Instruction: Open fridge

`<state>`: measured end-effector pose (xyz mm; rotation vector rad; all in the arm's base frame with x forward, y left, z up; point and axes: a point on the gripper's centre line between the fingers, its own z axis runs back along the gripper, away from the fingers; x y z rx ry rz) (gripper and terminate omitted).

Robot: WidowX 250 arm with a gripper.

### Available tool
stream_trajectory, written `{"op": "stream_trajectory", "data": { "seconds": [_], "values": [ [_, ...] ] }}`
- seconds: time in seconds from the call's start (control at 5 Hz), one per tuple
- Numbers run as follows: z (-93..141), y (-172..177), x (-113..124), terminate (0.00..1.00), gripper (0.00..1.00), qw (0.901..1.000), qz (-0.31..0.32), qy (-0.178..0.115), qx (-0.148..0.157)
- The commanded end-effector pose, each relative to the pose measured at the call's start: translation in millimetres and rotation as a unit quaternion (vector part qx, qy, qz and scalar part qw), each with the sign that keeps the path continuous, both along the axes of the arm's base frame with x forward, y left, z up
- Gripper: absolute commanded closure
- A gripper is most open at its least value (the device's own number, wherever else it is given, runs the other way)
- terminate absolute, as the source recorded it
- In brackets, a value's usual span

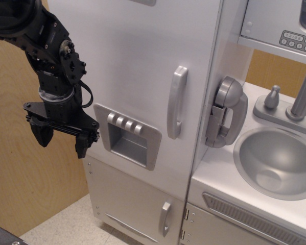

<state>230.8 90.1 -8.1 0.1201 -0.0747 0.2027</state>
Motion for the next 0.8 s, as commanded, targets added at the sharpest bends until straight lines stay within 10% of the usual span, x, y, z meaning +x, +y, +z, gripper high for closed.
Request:
{"op": "stream_trajectory", "data": {
  "seconds": [0.0,0.6],
  "values": [
    [0,0,0,0.00,0.00,1.0000,0.000,0.000,0.000],
    [39,-86,36,0.00,0.00,0.9916,-0.120,-0.042,-0.024]
  ]
}}
